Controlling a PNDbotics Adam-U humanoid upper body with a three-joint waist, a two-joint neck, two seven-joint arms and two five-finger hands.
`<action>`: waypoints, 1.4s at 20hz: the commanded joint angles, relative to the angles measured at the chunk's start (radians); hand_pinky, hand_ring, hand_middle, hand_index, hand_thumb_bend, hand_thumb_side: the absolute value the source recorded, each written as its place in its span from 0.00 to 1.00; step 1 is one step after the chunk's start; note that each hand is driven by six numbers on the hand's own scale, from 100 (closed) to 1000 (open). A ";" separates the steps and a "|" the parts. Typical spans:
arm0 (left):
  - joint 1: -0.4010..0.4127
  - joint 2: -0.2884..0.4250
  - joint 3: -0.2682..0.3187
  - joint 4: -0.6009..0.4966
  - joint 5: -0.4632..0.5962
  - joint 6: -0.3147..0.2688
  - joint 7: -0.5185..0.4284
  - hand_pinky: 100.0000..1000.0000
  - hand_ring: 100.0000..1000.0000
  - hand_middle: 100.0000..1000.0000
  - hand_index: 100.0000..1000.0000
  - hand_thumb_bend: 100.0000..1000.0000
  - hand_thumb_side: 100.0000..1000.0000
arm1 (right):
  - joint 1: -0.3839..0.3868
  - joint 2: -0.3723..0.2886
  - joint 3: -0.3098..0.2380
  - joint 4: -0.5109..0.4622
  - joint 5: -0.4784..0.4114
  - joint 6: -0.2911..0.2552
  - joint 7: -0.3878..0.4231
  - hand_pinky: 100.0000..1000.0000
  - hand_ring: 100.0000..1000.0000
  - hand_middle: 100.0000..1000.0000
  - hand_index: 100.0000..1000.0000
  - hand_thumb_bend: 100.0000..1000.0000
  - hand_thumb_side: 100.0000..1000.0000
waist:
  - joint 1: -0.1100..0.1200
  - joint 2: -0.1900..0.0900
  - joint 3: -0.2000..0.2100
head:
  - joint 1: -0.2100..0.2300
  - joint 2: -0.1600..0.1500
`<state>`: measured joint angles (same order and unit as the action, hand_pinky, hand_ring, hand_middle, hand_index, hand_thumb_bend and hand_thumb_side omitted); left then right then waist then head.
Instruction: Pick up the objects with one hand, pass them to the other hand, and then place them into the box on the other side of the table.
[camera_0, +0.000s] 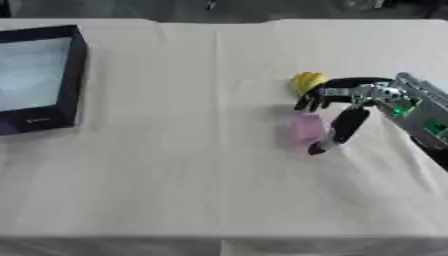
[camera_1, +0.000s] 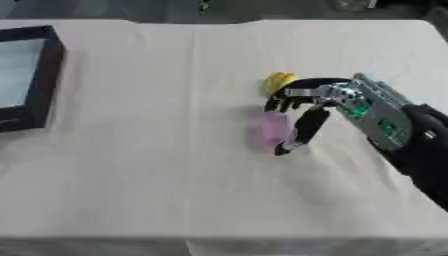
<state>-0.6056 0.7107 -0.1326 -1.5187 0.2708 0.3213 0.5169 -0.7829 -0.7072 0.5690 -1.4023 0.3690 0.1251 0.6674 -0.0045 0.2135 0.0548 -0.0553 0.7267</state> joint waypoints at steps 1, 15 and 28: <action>-0.008 0.024 0.015 -0.014 0.003 -0.001 0.005 0.59 0.64 0.61 0.76 0.44 0.53 | -0.020 -0.014 -0.008 0.003 0.009 -0.008 -0.001 0.85 0.83 0.82 0.83 0.55 0.16 | 0.015 -0.006 0.000 | -0.001 -0.007; -0.003 0.021 0.016 -0.014 0.004 0.000 0.008 0.59 0.64 0.60 0.76 0.44 0.54 | -0.019 -0.008 -0.006 -0.001 -0.025 0.036 -0.048 0.83 0.78 0.69 0.65 0.46 0.05 | 0.016 -0.003 0.000 | -0.007 -0.007; -0.001 0.024 0.019 -0.024 0.000 -0.002 0.011 0.59 0.64 0.60 0.75 0.43 0.53 | -0.019 -0.004 -0.015 -0.011 -0.037 0.030 -0.050 0.80 0.68 0.51 0.48 0.36 0.00 | 0.014 -0.005 0.000 | -0.011 -0.006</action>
<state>-0.5974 0.7102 -0.1312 -1.5252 0.2712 0.3212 0.5251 -0.7833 -0.6967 0.5710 -1.3951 0.3396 0.1543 0.6211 -0.0045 0.2137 0.0549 -0.0653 0.7267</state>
